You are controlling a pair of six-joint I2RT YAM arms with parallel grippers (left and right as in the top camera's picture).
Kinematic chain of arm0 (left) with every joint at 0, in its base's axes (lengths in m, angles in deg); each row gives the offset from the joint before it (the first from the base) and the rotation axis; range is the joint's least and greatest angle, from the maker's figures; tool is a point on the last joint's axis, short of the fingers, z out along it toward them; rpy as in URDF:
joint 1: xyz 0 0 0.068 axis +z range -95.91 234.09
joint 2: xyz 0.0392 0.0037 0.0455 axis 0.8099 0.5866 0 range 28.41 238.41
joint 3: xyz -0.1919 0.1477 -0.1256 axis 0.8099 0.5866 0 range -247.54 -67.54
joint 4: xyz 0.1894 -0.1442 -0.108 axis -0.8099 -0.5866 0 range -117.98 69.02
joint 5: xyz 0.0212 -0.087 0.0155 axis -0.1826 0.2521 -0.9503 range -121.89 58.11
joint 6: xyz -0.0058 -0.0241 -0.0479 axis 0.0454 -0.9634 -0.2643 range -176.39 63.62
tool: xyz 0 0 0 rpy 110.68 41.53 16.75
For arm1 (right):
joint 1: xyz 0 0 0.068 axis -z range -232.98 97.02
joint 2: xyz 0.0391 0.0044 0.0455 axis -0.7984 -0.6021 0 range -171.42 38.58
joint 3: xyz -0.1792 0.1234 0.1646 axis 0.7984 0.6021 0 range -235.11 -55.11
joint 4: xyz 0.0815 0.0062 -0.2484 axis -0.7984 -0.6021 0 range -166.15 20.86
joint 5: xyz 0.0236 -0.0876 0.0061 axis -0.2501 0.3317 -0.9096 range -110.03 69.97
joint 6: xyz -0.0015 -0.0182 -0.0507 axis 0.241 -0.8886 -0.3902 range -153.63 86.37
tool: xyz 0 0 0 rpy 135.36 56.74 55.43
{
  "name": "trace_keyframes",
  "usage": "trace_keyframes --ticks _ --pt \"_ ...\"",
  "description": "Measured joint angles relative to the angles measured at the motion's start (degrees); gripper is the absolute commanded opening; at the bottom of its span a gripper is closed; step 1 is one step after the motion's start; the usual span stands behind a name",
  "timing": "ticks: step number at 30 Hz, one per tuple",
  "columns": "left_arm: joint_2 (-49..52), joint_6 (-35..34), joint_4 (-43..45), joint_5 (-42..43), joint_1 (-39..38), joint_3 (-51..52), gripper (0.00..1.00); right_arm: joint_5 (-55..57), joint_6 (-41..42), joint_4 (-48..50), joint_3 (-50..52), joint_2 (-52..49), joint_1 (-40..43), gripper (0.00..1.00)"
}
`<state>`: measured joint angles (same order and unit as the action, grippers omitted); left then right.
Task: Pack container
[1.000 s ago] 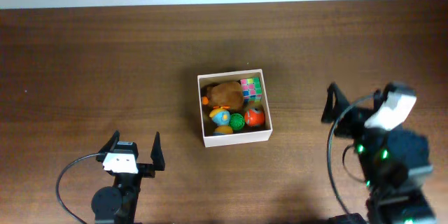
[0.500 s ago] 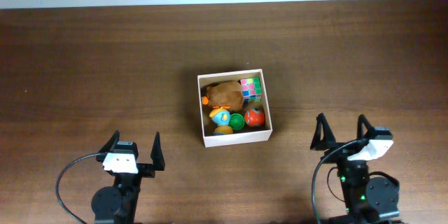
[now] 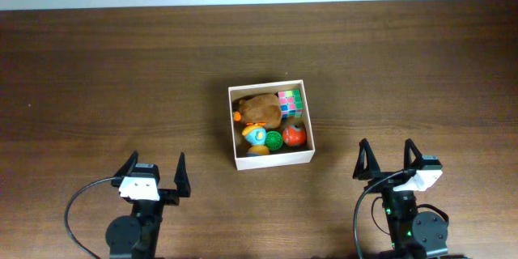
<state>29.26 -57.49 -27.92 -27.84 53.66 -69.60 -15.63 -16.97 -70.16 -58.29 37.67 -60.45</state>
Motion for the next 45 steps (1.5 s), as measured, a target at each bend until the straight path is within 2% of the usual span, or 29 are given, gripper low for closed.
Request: trace_keyframes --ticks 10,24,36,45 --pt "0.0 0.0 0.02 0.0 0.0 0.0 0.99 -0.26 0.0 -7.85 0.2 0.0 3.54 0.99" --pt "0.0 0.0 0.02 0.0 0.0 0.0 0.99 -1.11 -0.7 -7.74 0.31 0.02 3.54 0.99" --pt "0.0 0.0 0.02 0.0 0.0 0.0 0.99 -7.32 -15.52 -7.58 0.39 0.02 3.58 0.99" --pt "0.0 0.0 0.0 0.0 0.0 0.0 0.99 -9.05 -21.03 -7.54 0.39 0.02 3.58 0.99"
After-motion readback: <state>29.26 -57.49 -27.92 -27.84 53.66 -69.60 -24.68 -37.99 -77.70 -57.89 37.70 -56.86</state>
